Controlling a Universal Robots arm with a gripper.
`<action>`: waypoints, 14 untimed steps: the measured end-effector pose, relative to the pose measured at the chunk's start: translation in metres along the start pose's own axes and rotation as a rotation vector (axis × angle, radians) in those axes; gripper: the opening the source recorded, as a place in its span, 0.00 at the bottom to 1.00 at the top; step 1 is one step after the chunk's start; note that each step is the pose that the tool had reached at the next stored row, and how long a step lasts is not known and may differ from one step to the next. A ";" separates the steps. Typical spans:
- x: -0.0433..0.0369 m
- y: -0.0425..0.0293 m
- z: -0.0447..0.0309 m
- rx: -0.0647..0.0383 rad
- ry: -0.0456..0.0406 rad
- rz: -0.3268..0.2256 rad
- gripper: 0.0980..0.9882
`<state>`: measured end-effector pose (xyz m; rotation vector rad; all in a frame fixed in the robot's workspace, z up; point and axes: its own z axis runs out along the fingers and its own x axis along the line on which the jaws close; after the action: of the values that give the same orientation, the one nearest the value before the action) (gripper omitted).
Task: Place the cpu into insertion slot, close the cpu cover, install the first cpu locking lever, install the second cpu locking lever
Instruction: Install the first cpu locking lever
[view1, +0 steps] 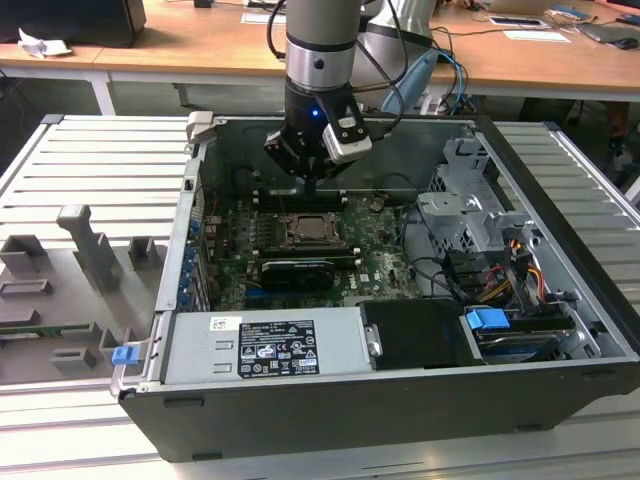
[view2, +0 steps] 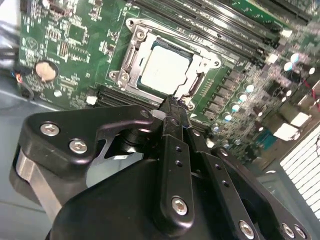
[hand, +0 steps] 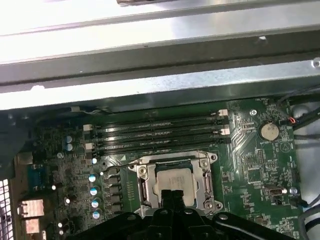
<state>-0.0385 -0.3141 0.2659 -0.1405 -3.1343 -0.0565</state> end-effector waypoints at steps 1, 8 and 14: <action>0.0000 0.0000 0.0000 0.000 0.0011 -0.030 0.01; 0.0008 -0.0001 0.0003 0.001 0.0038 -0.112 0.01; 0.0122 -0.0012 0.0014 0.000 0.0036 -0.132 0.01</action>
<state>-0.0508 -0.3142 0.2645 0.0659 -3.1355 -0.0563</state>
